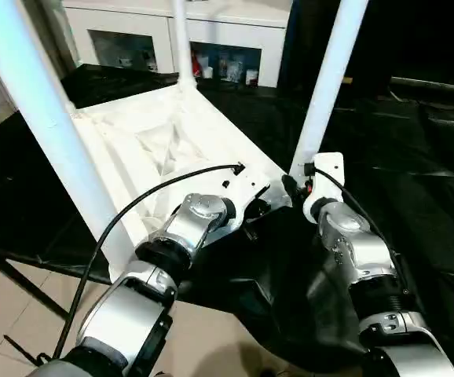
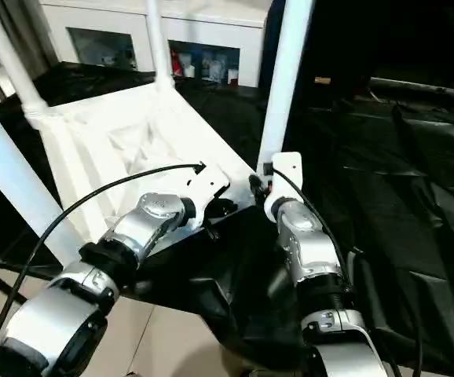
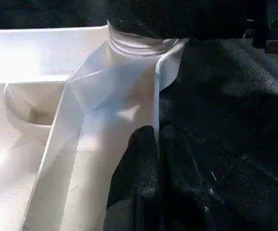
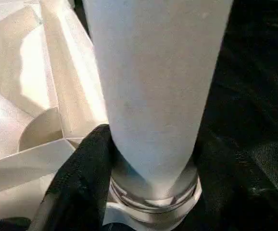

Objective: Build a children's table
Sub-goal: Rotate leg to tighten

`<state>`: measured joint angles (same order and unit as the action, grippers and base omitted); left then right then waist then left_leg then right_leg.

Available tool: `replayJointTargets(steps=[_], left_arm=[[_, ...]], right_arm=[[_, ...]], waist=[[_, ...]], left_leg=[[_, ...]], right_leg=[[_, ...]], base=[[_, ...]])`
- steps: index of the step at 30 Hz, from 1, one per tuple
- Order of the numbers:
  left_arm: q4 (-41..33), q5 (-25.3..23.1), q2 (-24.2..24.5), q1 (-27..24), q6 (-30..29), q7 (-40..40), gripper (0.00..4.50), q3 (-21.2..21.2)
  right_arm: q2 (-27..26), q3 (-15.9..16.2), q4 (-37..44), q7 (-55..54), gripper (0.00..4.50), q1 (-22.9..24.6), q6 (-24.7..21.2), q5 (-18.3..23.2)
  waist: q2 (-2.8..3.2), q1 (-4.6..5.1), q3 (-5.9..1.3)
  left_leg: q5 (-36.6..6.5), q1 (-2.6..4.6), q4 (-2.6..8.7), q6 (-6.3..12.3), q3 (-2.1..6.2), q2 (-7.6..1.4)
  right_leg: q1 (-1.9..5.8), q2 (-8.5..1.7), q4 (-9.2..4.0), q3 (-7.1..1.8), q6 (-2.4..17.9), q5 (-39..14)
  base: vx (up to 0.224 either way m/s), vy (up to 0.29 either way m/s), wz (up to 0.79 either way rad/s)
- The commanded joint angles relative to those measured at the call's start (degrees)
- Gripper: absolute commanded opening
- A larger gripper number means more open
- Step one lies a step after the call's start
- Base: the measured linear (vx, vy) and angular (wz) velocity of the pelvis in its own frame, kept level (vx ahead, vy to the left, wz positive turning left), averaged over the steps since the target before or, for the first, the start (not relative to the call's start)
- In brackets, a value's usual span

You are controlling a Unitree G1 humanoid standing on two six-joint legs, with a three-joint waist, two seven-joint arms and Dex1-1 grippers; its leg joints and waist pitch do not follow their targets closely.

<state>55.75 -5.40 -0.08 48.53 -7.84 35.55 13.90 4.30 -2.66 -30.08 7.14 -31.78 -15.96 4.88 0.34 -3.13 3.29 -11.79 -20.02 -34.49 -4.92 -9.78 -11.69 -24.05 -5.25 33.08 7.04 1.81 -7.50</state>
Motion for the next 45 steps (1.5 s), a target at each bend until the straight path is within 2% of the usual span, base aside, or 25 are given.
replayJointTargets(steps=[1,2,3,5,6,8,10,12,16,19,20,21,23,26,27,30,32,36,38,41,42,45], left_arm=[[-1.3,0.4,-0.4,2.6,3.3,1.0,0.00,-0.4],[-1.3,0.8,0.0,2.4,4.4,2.6,0.00,-0.3],[-1.8,1.2,0.6,2.0,5.0,4.7,0.00,-0.2],[-2.8,1.5,1.4,1.3,6.1,7.6,0.00,0.3],[-3.7,1.8,2.0,0.7,6.0,9.4,0.00,0.3],[-4.1,2.0,2.4,0.5,5.9,10.1,0.00,0.2],[-4.7,2.5,3.5,0.0,7.7,12.6,0.00,0.2],[-6.9,4.0,5.4,-1.5,9.7,18.4,0.00,0.4],[-11.9,5.9,9.4,-4.3,10.0,28.9,0.00,1.8],[-15.4,7.0,11.4,-6.0,8.5,33.6,0.00,2.2],[-15.7,7.1,11.6,-6.2,8.5,34.0,0.00,2.2],[-16.3,7.2,12.0,-6.6,8.3,34.6,0.00,2.3],[-17.2,7.2,12.7,-7.2,8.2,35.4,0.00,2.4],[-18.5,7.2,13.5,-8.2,7.9,36.2,0.00,2.5],[-18.7,7.2,13.6,-8.3,7.9,36.3,0.00,2.5],[-19.6,7.2,14.0,-8.8,7.4,36.6,0.00,2.5],[-20.2,7.1,14.0,-9.1,7.0,36.7,0.00,2.5],[-20.7,6.9,14.0,-9.4,6.5,36.7,0.00,2.5],[-20.8,6.8,13.9,-9.5,6.4,36.7,0.00,2.5],[-21.0,6.8,14.1,-9.7,6.3,36.8,0.00,2.7],[-21.1,6.8,14.1,-9.7,6.2,36.9,0.00,2.7],[-21.4,6.7,14.2,-9.9,5.9,37.0,0.00,2.8]], right_arm=[[-0.6,3.7,-0.8,4.3,2.91,0.1,0.0,-0.2],[0.8,4.0,-0.1,6.0,3.04,0.1,0.3,-0.2],[2.6,4.4,1.7,8.5,3.04,0.6,0.0,0.2],[4.5,4.7,4.1,12.0,3.35,1.5,-0.9,1.1],[6.3,4.9,6.4,15.6,3.35,2.3,-2.2,2.3],[7.9,5.3,8.2,18.1,3.50,3.0,-3.0,2.9],[11.4,6.8,11.5,23.2,3.74,4.6,-3.8,3.2],[16.4,8.2,16.0,30.2,3.84,7.1,-4.6,4.1],[24.2,9.9,22.9,41.0,4.18,11.4,-7.1,6.9],[26.3,9.9,24.9,43.9,4.44,12.8,-8.4,7.9],[26.4,9.8,25.0,44.0,4.44,12.8,-8.5,8.0],[26.5,10.1,24.9,44.1,4.44,12.8,-8.3,7.6],[26.8,10.8,24.9,44.1,4.44,12.9,-8.2,7.0],[26.9,11.8,25.0,44.4,4.44,12.9,-8.4,6.5],[26.7,11.9,24.5,44.3,4.44,12.8,-8.4,6.4],[26.2,11.6,24.1,44.4,4.44,12.6,-9.1,6.7],[26.0,11.3,23.8,44.5,4.18,12.6,-9.1,6.8],[25.9,10.9,23.4,44.5,3.93,12.7,-8.5,7.1],[25.9,10.9,23.5,44.6,3.66,12.8,-8.5,7.2],[26.2,10.9,24.1,45.1,3.55,13.5,-8.8,7.7],[26.2,10.9,24.3,45.1,3.29,13.7,-8.8,7.7],[26.3,10.8,24.4,45.3,3.11,14.0,-8.9,7.8]], waist=[[-0.15,-0.43,-4.86],[-0.37,-0.40,-4.77],[-0.29,-0.47,-4.78],[-0.41,-0.56,-4.73],[-0.43,-0.85,-4.80],[-0.48,-0.92,-4.78],[-0.53,-1.22,-4.82],[-0.64,-1.89,-4.81],[-0.50,-2.54,-4.68],[-0.30,-3.13,-4.51],[-0.23,-3.16,-4.38],[-0.18,-3.42,-4.51],[-0.23,-3.46,-4.50],[-0.26,-3.33,-4.49],[-0.44,-3.28,-4.54],[-0.40,-3.22,-4.58],[-0.33,-3.20,-4.59],[-0.21,-3.18,-4.65],[-0.17,-3.16,-4.61],[-0.17,-3.15,-4.58],[-0.15,-3.18,-4.60],[-0.20,-3.17,-4.58]], left_leg=[[-6.3,-0.45,3.59,5.17,0.00,-0.43],[-6.7,-0.44,3.64,5.33,-0.02,-0.45],[-6.8,-0.39,3.60,5.52,-0.03,-0.50],[-6.4,-0.43,3.60,5.96,-0.03,-0.53],[-5.9,-0.43,3.53,6.68,-0.05,-0.58],[-5.6,-0.42,3.53,7.20,-0.04,-0.70],[-5.2,-0.43,3.43,7.21,-0.06,-0.75],[-5.0,-0.42,3.42,8.07,-0.09,-0.96],[-5.6,-0.34,3.52,8.01,-0.09,-1.26],[-7.6,-0.12,3.72,6.40,-0.10,-1.56],[-8.0,-0.05,3.77,6.12,-0.14,-1.58],[-8.8,0.44,3.74,4.90,-0.20,-1.52],[-8.6,0.65,3.78,4.39,-0.31,-1.58],[-8.0,0.00,3.86,4.28,-0.13,-1.50],[-7.8,-0.11,3.85,4.24,-0.09,-1.43],[-7.2,-0.25,3.82,4.23,-0.04,-1.37],[-6.7,-0.19,3.78,4.33,-0.09,-1.42],[-6.4,-0.18,3.77,4.38,-0.06,-1.47],[-6.5,-0.22,3.77,4.40,-0.06,-1.46],[-6.8,-0.20,3.77,4.36,-0.10,-1.40],[-6.8,-0.16,3.77,4.33,-0.10,-1.42],[-7.0,-0.19,3.79,4.31,-0.10,-1.37]], right_leg=[[4.60,-3.04,-3.65,-2.66,10.0,-14.8],[4.63,-3.05,-3.78,-2.62,9.8,-15.5],[4.65,-3.09,-3.75,-2.67,9.8,-15.8],[4.69,-3.05,-3.74,-2.72,9.8,-15.4],[4.85,-3.05,-3.56,-2.79,9.8,-14.3],[4.81,-3.06,-3.47,-2.78,10.2,-13.8],[4.71,-3.08,-3.46,-2.77,10.1,-14.0],[4.78,-3.26,-3.33,-2.99,10.2,-13.3],[4.46,-3.30,-3.31,-3.00,10.0,-14.6],[4.26,-3.39,-3.66,-2.92,9.2,-18.5],[4.01,-3.40,-3.89,-2.93,8.9,-19.4],[3.72,-3.40,-4.00,-2.96,8.9,-20.0],[3.54,-3.26,-3.76,-3.18,10.0,-17.9],[4.08,-3.38,-3.44,-3.11,9.6,-17.4],[4.20,-3.47,-3.46,-3.10,9.1,-17.8],[4.28,-3.49,-3.45,-3.09,8.5,-18.3],[4.10,-3.40,-3.46,-3.11,8.6,-17.6],[4.15,-3.33,-3.12,-3.16,9.6,-15.5],[4.20,-3.37,-3.14,-3.17,9.7,-15.4],[4.24,-3.38,-3.26,-3.18,9.6,-15.8],[4.23,-3.37,-3.24,-3.18,9.6,-15.8],[4.26,-3.33,-3.32,-3.13,9.3,-16.3]], base=[[0.000,0.000,0.00],[0.000,0.000,0.00],[0.000,0.000,0.00],[0.000,0.000,0.00],[0.000,0.000,0.00],[0.000,0.000,0.00],[0.000,0.000,0.00],[0.000,0.000,0.00],[0.000,0.000,0.00],[0.000,0.000,0.00],[0.000,0.000,0.00],[0.000,0.000,0.00],[0.000,0.000,0.00],[0.000,0.000,0.00],[0.000,0.000,0.00],[0.000,0.000,0.00],[0.000,0.000,0.00],[0.000,0.000,0.00],[0.000,0.000,0.00],[0.000,0.000,0.00],[0.000,0.000,0.00],[0.000,0.000,0.00]])
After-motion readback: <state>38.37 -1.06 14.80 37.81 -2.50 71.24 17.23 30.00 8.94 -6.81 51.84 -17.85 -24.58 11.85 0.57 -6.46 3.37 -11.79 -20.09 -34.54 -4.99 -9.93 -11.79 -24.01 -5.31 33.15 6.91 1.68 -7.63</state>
